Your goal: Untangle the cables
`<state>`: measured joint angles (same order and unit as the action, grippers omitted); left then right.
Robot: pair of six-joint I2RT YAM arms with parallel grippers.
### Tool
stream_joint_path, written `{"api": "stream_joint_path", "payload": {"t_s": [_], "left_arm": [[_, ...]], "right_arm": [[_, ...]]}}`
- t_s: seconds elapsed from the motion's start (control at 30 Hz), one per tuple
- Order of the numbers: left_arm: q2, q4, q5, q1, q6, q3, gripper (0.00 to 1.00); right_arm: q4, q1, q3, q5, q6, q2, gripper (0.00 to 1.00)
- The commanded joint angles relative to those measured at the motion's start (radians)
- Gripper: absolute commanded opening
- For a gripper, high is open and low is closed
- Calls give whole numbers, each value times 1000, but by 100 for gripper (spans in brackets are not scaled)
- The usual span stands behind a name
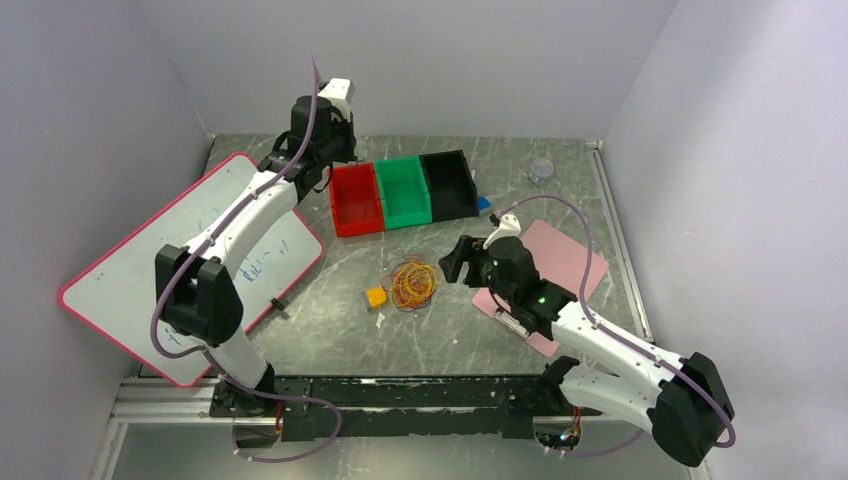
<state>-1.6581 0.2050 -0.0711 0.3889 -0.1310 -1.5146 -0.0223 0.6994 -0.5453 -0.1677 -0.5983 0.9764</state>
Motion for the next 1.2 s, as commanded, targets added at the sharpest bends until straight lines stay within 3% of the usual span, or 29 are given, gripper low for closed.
{"api": "stream_joint_path", "payload": {"t_s": [0.0, 0.3, 0.7, 1.17], "left_arm": [[-49, -30, -24, -27, -44, 18, 7], [-132, -6, 56, -43, -65, 30, 7], [-273, 66, 35, -46, -98, 10, 7], [-171, 63, 26, -47, -101, 23, 55]], "right_arm": [[31, -1, 9, 9, -3, 12, 80], [36, -1, 12, 20, -5, 24, 80], [34, -1, 8, 26, 2, 33, 80], [36, -2, 5, 25, 3, 42, 80]]}}
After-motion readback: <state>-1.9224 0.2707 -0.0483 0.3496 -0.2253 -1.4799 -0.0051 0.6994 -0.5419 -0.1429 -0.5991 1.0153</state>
